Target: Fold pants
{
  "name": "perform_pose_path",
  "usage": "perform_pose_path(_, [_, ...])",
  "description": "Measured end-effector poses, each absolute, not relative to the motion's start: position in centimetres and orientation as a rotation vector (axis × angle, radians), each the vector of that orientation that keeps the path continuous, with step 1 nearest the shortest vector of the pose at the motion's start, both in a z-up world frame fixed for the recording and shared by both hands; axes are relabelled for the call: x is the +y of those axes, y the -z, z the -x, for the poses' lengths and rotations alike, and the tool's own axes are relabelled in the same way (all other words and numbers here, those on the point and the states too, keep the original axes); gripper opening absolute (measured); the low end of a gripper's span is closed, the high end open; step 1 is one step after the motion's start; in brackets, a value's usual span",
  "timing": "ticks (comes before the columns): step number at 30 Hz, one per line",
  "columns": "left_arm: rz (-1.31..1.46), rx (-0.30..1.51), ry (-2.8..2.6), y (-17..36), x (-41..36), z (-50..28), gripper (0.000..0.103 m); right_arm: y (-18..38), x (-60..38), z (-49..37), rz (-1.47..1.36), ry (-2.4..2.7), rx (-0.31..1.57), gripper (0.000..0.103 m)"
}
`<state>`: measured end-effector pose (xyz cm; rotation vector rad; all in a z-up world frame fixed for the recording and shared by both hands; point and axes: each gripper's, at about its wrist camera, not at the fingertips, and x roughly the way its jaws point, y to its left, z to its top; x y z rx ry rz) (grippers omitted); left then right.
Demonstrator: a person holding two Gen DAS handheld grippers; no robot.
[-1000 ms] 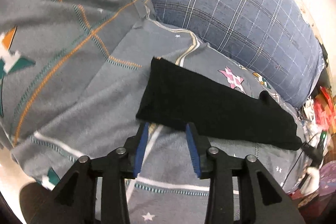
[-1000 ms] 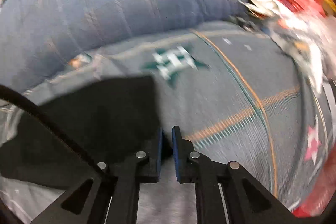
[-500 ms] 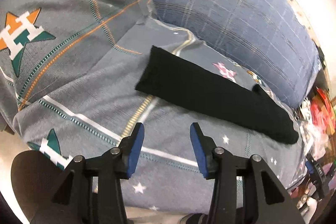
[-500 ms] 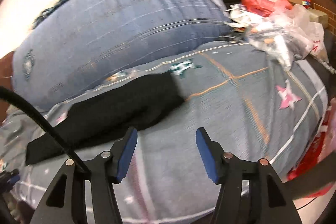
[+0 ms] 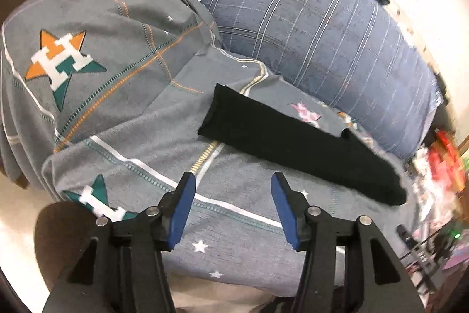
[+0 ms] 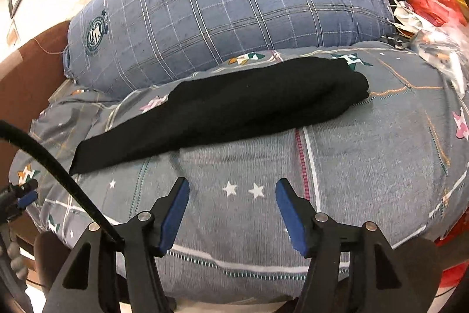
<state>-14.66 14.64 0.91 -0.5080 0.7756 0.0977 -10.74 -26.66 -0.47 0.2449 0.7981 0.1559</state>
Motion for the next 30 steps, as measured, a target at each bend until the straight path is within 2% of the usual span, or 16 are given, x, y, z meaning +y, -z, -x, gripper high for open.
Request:
perform_pose_path(9, [0.500,0.788,-0.019,-0.5,11.4,14.2,0.054,-1.8,-25.9,14.4,-0.203,-0.124,0.750,0.068])
perform_pose_path(13, [0.466,0.784,0.007,-0.9,10.0,14.4,0.054,-3.9,-25.0,16.8,-0.077,-0.068,0.636,0.071])
perform_pose_path(14, [0.453,0.780,0.005,-1.0,9.8,14.5,0.054,-4.3,-24.8,17.2,-0.046,-0.040,0.603,0.074])
perform_pose_path(16, [0.444,0.776,0.000,-0.9,9.8,14.6,0.054,-5.2,-24.5,18.1,-0.001,0.015,0.523,0.088])
perform_pose_path(17, [0.448,0.777,-0.004,-0.7,9.9,14.7,0.054,-5.6,-24.4,18.5,0.003,0.030,0.479,0.100])
perform_pose_path(18, [0.455,0.783,-0.010,-0.5,10.2,14.7,0.054,-5.7,-24.5,18.5,-0.005,0.032,0.458,0.103])
perform_pose_path(25, [0.473,0.803,-0.097,0.9,12.9,15.4,0.055,-4.4,-23.2,13.9,-0.066,-0.147,0.636,0.103])
perform_pose_path(30, [0.539,0.833,-0.132,2.9,15.8,12.9,0.055,-3.9,-17.7,7.7,-0.045,-0.394,0.756,0.101])
